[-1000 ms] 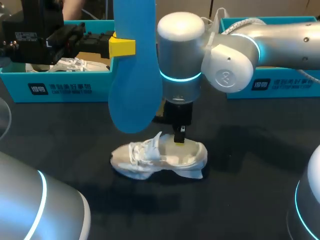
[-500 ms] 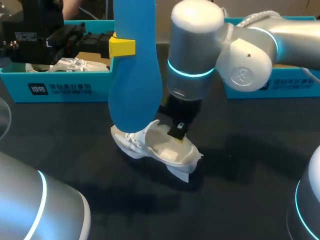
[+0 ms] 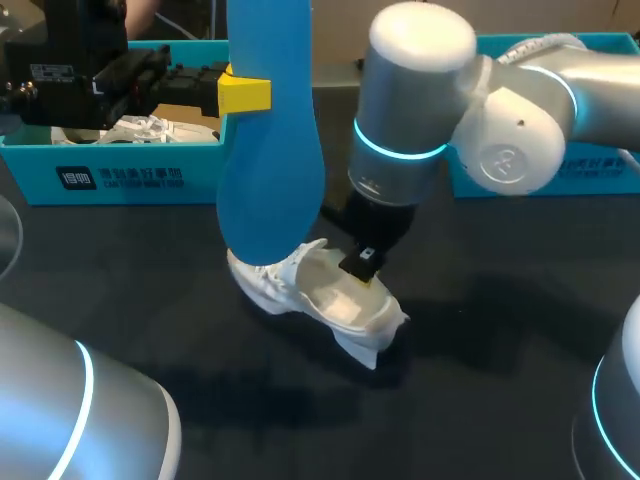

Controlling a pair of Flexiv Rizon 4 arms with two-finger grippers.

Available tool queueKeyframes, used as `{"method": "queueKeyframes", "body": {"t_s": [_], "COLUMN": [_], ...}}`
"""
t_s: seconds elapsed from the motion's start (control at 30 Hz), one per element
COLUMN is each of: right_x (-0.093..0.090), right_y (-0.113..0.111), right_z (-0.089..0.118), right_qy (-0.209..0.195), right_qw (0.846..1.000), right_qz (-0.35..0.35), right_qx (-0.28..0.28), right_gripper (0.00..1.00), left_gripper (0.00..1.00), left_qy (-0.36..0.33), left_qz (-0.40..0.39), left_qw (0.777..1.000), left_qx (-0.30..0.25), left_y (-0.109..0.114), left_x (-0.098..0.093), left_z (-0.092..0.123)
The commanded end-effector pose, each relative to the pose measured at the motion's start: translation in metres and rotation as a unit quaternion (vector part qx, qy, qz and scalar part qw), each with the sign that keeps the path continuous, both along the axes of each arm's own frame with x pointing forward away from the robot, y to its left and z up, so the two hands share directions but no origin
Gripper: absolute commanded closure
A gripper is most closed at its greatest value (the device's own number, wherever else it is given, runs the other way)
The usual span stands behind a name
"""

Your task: Take the shoe out of the shoebox, open the shoe tongue, remove and reinsert the insole, then place the shoe into the shoebox

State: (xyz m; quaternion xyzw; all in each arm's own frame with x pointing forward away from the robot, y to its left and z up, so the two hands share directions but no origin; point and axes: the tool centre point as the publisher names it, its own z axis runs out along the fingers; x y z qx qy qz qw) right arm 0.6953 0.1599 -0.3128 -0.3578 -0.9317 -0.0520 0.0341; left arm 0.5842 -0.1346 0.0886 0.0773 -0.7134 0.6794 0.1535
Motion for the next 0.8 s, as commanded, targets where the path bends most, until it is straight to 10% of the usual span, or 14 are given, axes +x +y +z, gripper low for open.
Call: {"method": "queueKeyframes", "body": {"t_s": [0.03,0.8], "right_x": [-0.008,0.001], "right_y": [-0.013,-0.001], "right_z": [-0.004,-0.035], "right_qy": [-0.022,-0.006], "right_qw": [0.979,0.931], "right_qz": [-0.190,-0.348], "right_qx": [0.069,0.109], "right_gripper": [1.00,1.00], "left_gripper": [1.00,1.00], "left_qy": [0.000,0.000], "left_qz": [-0.001,-0.001], "left_qw": [1.000,1.000], "left_qx": [0.000,0.000], "left_y": [-0.002,-0.002], "left_x": [0.001,0.001], "left_z": [0.000,0.000]}}
